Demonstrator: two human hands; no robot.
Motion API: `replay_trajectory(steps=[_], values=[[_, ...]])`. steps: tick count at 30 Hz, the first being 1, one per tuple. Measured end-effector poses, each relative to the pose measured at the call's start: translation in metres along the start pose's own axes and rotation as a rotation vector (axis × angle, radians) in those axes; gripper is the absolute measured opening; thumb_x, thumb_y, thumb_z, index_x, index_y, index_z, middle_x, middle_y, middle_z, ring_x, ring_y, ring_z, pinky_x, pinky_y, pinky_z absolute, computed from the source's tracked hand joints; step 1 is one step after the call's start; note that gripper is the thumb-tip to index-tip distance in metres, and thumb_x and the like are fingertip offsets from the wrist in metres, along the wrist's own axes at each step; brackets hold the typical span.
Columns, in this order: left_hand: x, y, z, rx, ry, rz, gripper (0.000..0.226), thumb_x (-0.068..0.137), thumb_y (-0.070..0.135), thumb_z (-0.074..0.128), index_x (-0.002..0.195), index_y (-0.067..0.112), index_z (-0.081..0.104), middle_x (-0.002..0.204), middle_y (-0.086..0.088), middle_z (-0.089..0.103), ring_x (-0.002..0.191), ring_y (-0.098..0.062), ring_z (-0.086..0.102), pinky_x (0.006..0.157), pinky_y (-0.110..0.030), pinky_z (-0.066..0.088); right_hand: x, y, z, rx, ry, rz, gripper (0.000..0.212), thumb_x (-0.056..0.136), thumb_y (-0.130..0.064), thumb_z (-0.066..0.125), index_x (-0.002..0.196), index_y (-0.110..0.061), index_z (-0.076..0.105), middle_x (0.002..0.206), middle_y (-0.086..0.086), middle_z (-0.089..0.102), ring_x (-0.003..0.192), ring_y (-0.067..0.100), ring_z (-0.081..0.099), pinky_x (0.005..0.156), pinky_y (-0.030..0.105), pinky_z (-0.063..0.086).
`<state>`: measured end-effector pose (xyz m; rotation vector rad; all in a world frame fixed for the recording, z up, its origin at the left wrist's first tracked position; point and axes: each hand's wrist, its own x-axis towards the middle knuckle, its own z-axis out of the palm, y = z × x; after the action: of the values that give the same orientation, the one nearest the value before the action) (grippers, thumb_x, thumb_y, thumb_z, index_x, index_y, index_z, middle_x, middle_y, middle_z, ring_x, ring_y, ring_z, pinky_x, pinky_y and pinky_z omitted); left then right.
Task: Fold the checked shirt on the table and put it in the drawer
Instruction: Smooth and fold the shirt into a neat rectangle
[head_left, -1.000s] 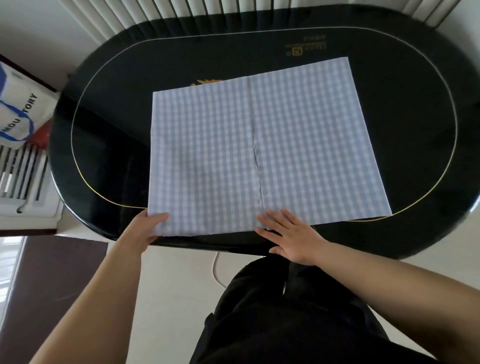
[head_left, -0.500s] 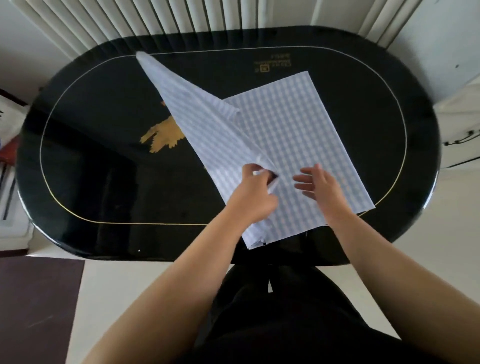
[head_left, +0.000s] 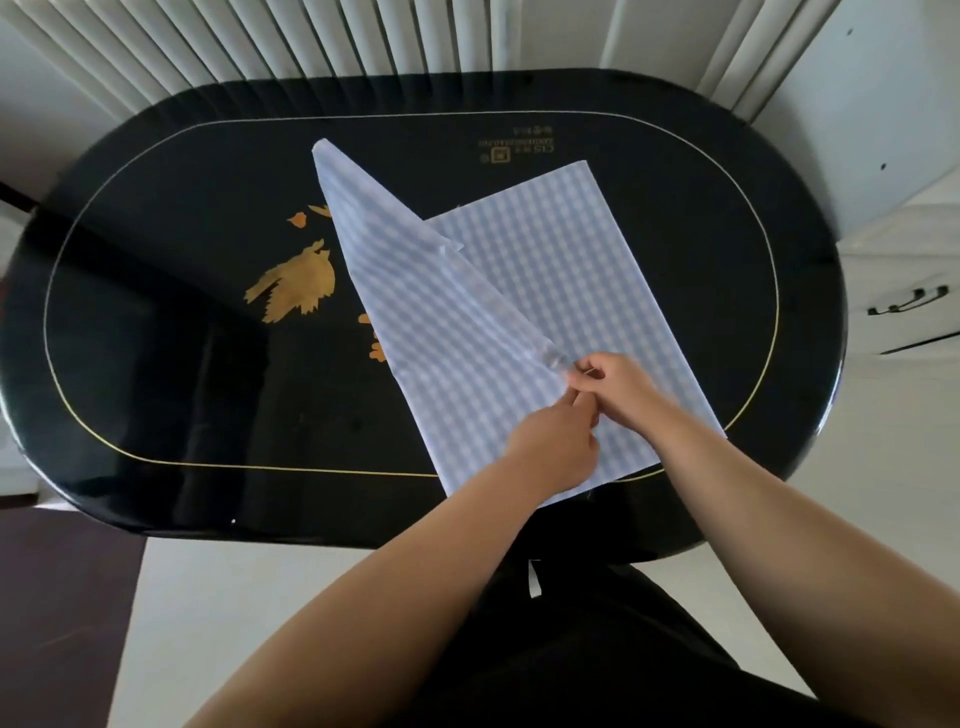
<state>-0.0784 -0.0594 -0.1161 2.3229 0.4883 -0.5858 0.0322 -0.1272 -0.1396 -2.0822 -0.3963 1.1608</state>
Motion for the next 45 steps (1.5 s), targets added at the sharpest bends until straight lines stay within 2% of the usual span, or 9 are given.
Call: replay_trajectory(steps=[5,9,14,19,27,30,34,37,45], values=[[-0.018,-0.002,0.0,-0.106,0.425,0.326,0.012,0.094,0.024,0.049,0.099,0.014,0.055,0.146,0.001,0.044,0.111,-0.023,0.056,0.089,-0.036,0.044,-0.012,0.009,-0.038,-0.134,0.317,-0.127,0.011,0.095,-0.021,0.055,0.087,-0.016,0.062,0.073,-0.003,0.058,0.063,0.007,0.05,0.055,0.01,0.037],[-0.01,-0.036,0.005,-0.339,0.746,-0.054,0.017,0.095,0.026,0.049,0.111,0.02,0.053,0.137,0.003,0.046,0.124,-0.014,0.043,0.097,-0.032,0.04,-0.004,0.051,-0.081,-0.136,0.383,0.085,0.023,0.097,-0.024,0.051,0.103,-0.007,0.065,0.089,0.008,0.061,0.083,0.026,0.057,0.073,0.034,0.043],[0.021,-0.066,0.016,-0.81,0.453,-0.789,0.054,0.095,0.039,0.049,0.141,0.017,0.03,0.14,-0.004,0.036,0.113,-0.022,0.051,0.092,-0.04,0.048,0.015,0.086,-0.097,-0.223,0.334,0.24,0.03,0.098,-0.027,0.048,0.119,-0.009,0.06,0.101,0.007,0.06,0.09,0.022,0.052,0.078,0.034,0.041],[0.026,-0.067,0.026,-0.965,0.347,-0.883,0.032,0.094,0.035,0.049,0.114,0.01,0.049,0.096,-0.003,0.059,0.075,-0.017,0.058,0.069,-0.035,0.052,0.02,0.093,-0.09,-0.207,0.358,0.243,0.03,0.098,-0.03,0.047,0.12,-0.011,0.055,0.103,0.002,0.057,0.092,0.019,0.052,0.076,0.034,0.041],[0.005,-0.121,0.006,-0.729,0.542,-0.911,0.03,0.096,0.023,0.047,0.121,0.007,0.051,0.103,-0.01,0.059,0.073,-0.018,0.055,0.058,-0.03,0.044,0.012,0.089,-0.038,-0.271,0.008,0.266,0.02,0.094,-0.024,0.055,0.084,-0.007,0.058,0.083,0.009,0.058,0.068,0.017,0.051,0.058,0.028,0.039],[-0.002,-0.126,0.01,-0.51,0.488,-0.863,0.055,0.093,0.024,0.055,0.141,0.018,0.029,0.136,-0.009,0.037,0.112,-0.026,0.048,0.084,-0.04,0.05,0.008,0.091,-0.028,-0.205,0.098,0.273,0.02,0.093,-0.032,0.057,0.087,-0.013,0.055,0.081,0.004,0.06,0.07,0.019,0.057,0.057,0.027,0.042],[-0.009,-0.118,0.029,-0.011,0.402,-0.536,0.069,0.097,0.037,0.045,0.15,0.026,0.003,0.158,-0.001,0.003,0.144,-0.028,0.008,0.114,-0.046,0.022,0.002,0.098,-0.025,-0.182,0.207,0.285,0.021,0.093,-0.037,0.056,0.088,-0.016,0.059,0.081,0.003,0.064,0.076,0.022,0.063,0.068,0.037,0.052],[-0.012,-0.118,0.048,0.291,0.213,-0.358,0.064,0.101,0.041,0.028,0.151,0.027,-0.009,0.159,0.0,-0.018,0.144,-0.024,-0.021,0.117,-0.045,-0.005,0.001,0.1,-0.025,-0.182,0.235,0.295,0.02,0.094,-0.036,0.055,0.092,-0.017,0.058,0.084,0.001,0.063,0.075,0.018,0.063,0.061,0.03,0.05],[-0.017,-0.12,0.069,0.318,0.136,-0.337,0.063,0.099,0.049,0.02,0.148,0.034,-0.018,0.156,0.005,-0.027,0.141,-0.023,-0.028,0.112,-0.058,-0.009,0.0,0.095,-0.021,-0.352,0.327,0.262,0.023,0.098,-0.04,0.043,0.092,-0.019,0.05,0.078,0.001,0.059,0.065,0.019,0.056,0.057,0.03,0.043]])
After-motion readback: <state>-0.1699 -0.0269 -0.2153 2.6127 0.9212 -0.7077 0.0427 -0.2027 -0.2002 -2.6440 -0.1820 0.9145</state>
